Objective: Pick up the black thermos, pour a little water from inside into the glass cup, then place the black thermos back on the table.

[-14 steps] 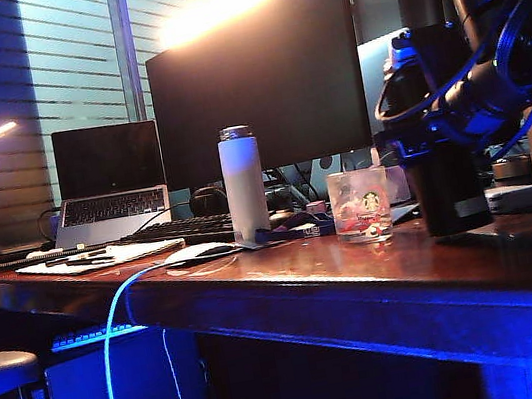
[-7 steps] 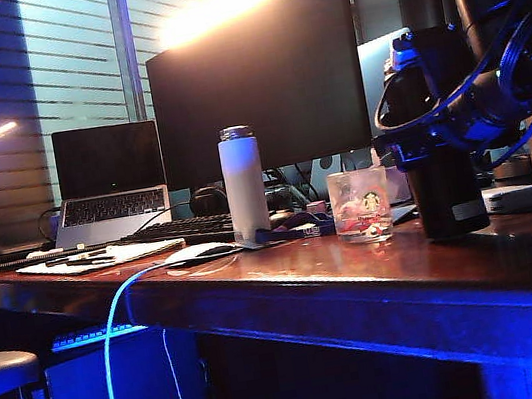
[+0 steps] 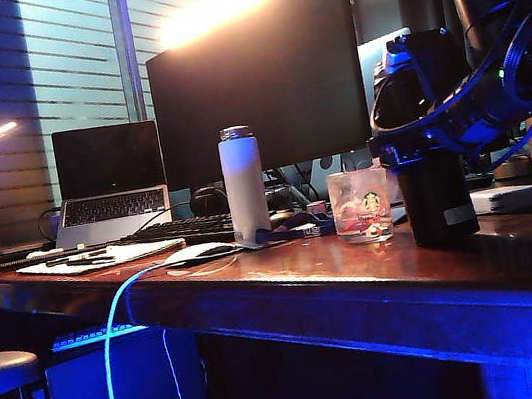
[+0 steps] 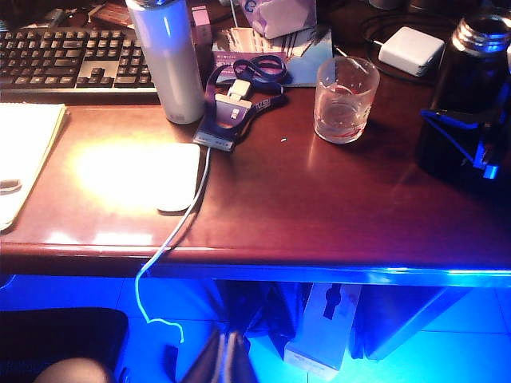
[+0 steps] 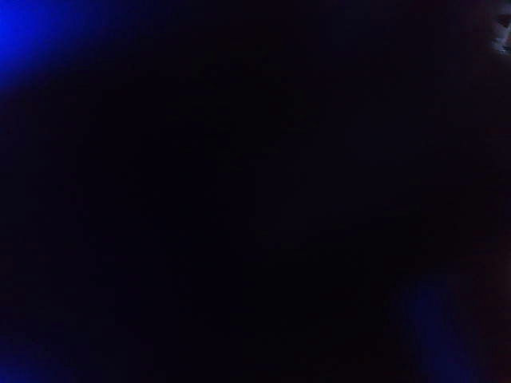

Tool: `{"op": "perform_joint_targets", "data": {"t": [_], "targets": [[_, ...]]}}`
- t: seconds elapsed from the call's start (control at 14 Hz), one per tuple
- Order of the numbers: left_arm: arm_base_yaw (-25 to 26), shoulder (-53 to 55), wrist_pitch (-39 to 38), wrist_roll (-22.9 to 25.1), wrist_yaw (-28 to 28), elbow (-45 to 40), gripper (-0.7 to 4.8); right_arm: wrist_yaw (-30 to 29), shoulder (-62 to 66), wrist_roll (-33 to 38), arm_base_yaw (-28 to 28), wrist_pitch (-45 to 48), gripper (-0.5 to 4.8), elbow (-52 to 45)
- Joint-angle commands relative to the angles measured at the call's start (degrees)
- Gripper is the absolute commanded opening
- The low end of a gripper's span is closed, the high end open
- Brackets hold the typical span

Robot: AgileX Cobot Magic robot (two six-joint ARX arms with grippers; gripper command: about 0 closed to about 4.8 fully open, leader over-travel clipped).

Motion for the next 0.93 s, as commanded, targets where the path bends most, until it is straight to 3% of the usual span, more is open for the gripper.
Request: {"op": "perform_joint_targets", "data": {"t": [0.07,0.21,0.36,0.93], "targets": [[-0.1,-0.2,0.3,-0.2,0.2,0.2,0.23,-0.1,-0.8,0.2,0.0,3.7,3.37,-1.0],[-0.1,-0.2,0.3,-0.2,0.2,0.2,0.23,-0.2,-0.8,0.2,0.0,4.0,3.41,-1.7],[-0.1,-0.2,0.3,-0.2,0.2,0.2,0.23,-0.2,-0.9,0.2,0.0,4.4,4.42,-1.7],[-0.1,-0.2,0.4,-0.2,0.2,0.2,0.23,-0.2,-4.1,0.2,0.0,5.7,4.68,-3.1]]}}
